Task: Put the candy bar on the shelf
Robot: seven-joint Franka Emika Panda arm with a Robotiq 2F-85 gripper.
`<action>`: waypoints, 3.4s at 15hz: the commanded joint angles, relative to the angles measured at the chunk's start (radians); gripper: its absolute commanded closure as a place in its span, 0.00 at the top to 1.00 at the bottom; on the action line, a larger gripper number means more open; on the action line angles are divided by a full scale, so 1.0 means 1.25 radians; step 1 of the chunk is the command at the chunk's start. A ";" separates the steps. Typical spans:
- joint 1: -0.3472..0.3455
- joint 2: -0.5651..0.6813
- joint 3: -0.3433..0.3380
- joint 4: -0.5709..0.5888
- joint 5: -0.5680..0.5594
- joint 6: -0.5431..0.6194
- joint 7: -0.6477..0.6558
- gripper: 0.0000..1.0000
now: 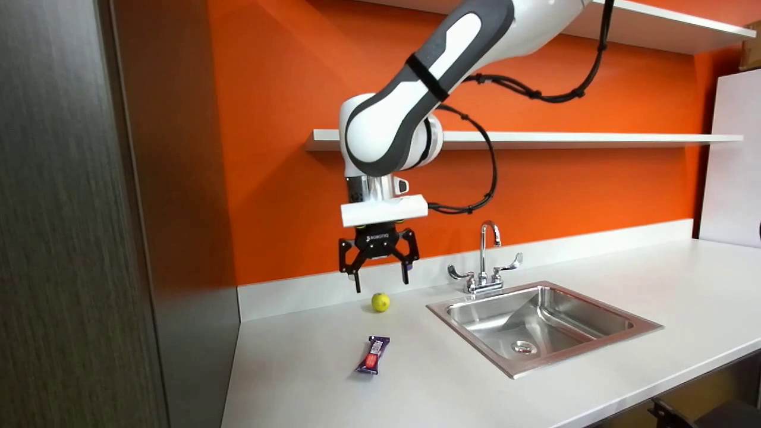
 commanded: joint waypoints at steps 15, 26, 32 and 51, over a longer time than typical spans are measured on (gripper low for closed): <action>0.138 0.311 -0.178 0.194 0.008 0.109 0.158 1.00; 0.143 0.376 -0.209 0.205 0.075 0.175 0.232 1.00; 0.145 0.384 -0.223 0.201 0.091 0.194 0.273 1.00; 0.149 0.367 -0.233 0.180 0.072 0.228 0.284 0.07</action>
